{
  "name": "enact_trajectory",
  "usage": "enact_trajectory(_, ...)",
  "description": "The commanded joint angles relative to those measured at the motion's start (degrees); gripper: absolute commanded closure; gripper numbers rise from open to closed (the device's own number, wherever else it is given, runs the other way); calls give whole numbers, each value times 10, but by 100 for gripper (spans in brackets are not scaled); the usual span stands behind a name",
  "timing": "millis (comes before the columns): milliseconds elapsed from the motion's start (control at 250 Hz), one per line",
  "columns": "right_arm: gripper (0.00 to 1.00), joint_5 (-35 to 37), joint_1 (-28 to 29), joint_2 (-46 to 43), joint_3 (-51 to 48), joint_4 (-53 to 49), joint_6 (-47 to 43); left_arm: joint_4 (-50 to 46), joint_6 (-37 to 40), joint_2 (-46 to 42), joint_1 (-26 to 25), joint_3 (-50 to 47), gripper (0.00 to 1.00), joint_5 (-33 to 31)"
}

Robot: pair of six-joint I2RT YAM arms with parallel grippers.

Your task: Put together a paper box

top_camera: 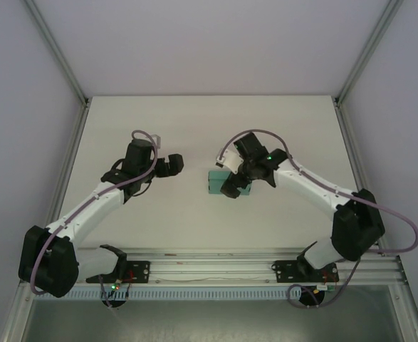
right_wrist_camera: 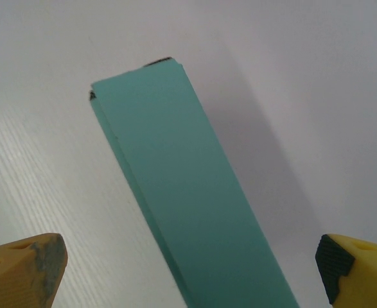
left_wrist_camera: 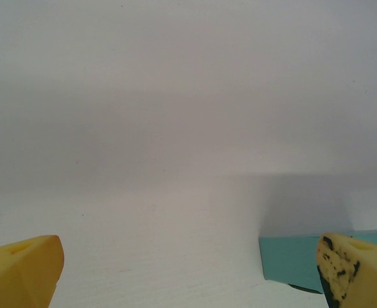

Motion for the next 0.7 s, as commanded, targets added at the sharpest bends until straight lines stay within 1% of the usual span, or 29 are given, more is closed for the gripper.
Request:
enact_trajectory(0, 0, 35, 0, 36, 30, -54, -83, -11, 6, -2, 2, -6, 0, 3)
enact_trajectory(60, 0, 38, 0, 62, 48, -69, -95, -11, 6, -2, 2, -10, 0, 3)
enact_trajectory(156, 6, 38, 0, 103, 78, -93, -107, -11, 5, -1, 2, -12, 0, 3)
enact_trajectory(216, 13, 40, 1, 123, 97, -100, -102, -13, 6, -2, 2, -12, 0, 2)
enact_trajectory(240, 19, 44, 2, 131, 102, -101, -99, -13, 6, -2, 2, -13, 0, 2)
enact_trajectory(272, 25, 48, 4, 138, 110, -103, -96, -15, 7, -3, 2, -13, 0, 0)
enact_trajectory(316, 30, 56, 8, 143, 114, -96, -91, -16, 7, -3, 3, -13, 0, -1)
enact_trajectory(376, 36, 87, 14, 145, 108, -66, -86, -15, 8, -5, 2, -14, 0, -3)
enact_trajectory(424, 41, 126, 23, 145, 99, -35, -86, -14, 7, -6, 2, -16, 0, -4)
enact_trajectory(496, 43, 191, 39, 148, 87, 6, -98, -14, 7, -6, 2, -17, 0, -5)
enact_trajectory(536, 40, 225, 47, 152, 83, 24, -109, -13, 7, -5, 2, -16, 0, -5)
enact_trajectory(636, 40, 300, 70, 166, 72, 70, -139, -14, 7, -4, 2, -17, 0, -7)
enact_trajectory(696, 40, 346, 84, 173, 57, 114, -162, -15, 7, -4, 2, -17, 0, -8)
